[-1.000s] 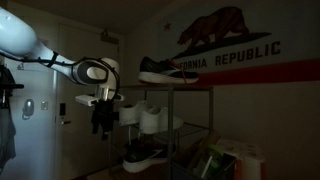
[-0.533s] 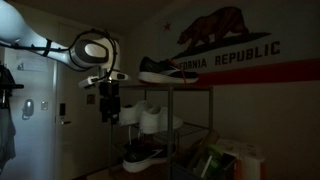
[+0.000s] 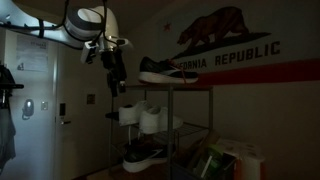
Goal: Move the black sneaker on the top shelf of the shoe rack to the bottom shelf
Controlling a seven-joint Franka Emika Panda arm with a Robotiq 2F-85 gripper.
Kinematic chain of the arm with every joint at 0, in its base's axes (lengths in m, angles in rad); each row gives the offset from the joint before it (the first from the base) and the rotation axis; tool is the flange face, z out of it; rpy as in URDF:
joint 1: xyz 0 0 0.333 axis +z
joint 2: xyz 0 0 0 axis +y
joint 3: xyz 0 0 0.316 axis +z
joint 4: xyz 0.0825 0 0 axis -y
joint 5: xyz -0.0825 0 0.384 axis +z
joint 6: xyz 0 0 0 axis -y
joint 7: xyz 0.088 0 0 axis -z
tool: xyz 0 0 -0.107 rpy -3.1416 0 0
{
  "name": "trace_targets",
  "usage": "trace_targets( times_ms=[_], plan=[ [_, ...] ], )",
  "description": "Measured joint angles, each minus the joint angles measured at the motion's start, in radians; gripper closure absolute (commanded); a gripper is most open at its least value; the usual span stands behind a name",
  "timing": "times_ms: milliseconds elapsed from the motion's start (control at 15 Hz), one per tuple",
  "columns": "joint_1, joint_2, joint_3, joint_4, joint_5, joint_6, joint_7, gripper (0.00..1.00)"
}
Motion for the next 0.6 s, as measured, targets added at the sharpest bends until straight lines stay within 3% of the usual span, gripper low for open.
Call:
trace_targets(
  times_ms=[600],
  plan=[
    [-0.008, 0.148, -0.001, 0.341, -0.068, -0.034, 0.023, 0.00]
  ],
)
